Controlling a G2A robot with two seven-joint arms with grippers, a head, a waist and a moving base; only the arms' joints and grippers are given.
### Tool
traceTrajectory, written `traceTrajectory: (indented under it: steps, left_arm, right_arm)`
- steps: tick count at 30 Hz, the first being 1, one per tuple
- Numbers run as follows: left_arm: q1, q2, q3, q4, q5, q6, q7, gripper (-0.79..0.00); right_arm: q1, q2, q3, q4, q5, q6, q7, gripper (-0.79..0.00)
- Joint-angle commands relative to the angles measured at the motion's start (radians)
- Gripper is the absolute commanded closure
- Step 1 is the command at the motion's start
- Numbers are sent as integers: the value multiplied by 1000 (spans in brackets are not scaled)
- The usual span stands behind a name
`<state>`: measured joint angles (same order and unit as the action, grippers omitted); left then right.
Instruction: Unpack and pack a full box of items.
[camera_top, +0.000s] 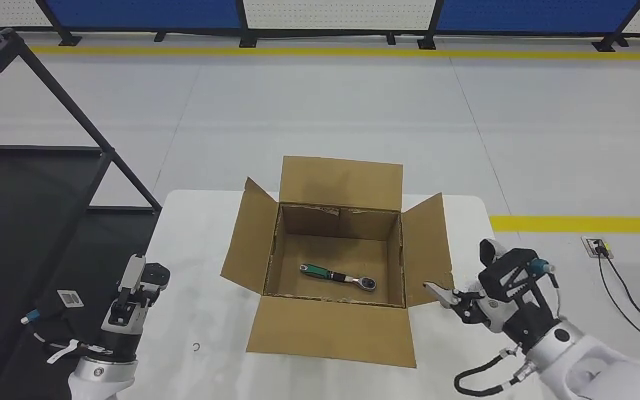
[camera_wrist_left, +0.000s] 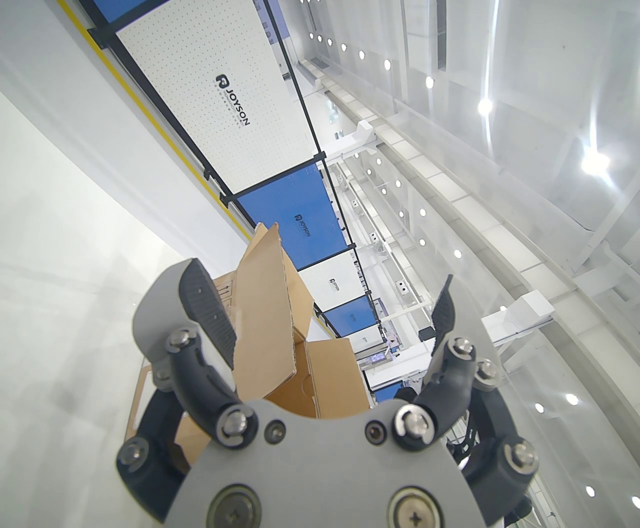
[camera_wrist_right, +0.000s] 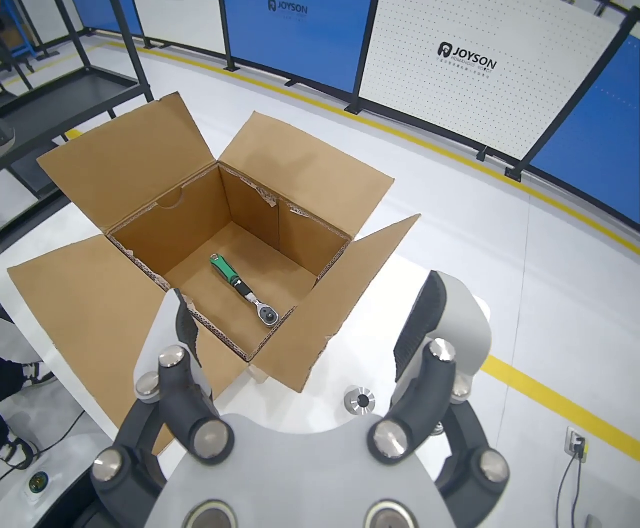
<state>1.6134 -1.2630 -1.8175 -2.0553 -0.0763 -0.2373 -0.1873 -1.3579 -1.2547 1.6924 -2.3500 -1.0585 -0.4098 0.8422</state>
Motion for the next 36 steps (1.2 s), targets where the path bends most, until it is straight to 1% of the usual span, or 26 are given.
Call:
traceTrajectory:
  steps: [1,4,6,9,12,15,20,22,23,36]
  left_arm:
    - [0,0,0,0,0,0,0,-785]
    - [0,0,0,0,0,0,0,-785]
    - [0,0,0,0,0,0,0,-785]
    - [0,0,0,0,0,0,0,-785]
    - [0,0,0,0,0,0,0,-785]
    - [0,0,0,0,0,0,0,-785]
    - [0,0,0,0,0,0,0,-785]
    - [0,0,0,0,0,0,0,-785]
    - [0,0,0,0,0,0,0,-785]
    - [0,0,0,0,0,0,0,-785]
  right_arm:
    - [43,3,-43,0,-12,-6,34,-785]
    - [127,8,-125,5,-25,-22,113,-785]
    - [209,9,-193,32,-44,-15,190,-785]
    - [365,7,-329,113,-71,-21,333,-785]
    - [516,-4,-441,233,-54,15,417,-785]
    - [639,-19,-531,349,-25,61,471,-785]
    - [778,-43,-651,559,17,102,496,-785]
    - [814,-53,-689,631,48,115,484,-785]
    - [829,-56,-705,664,39,121,489,-785]
    - [829,-56,-705,664,39,121,489,-785]
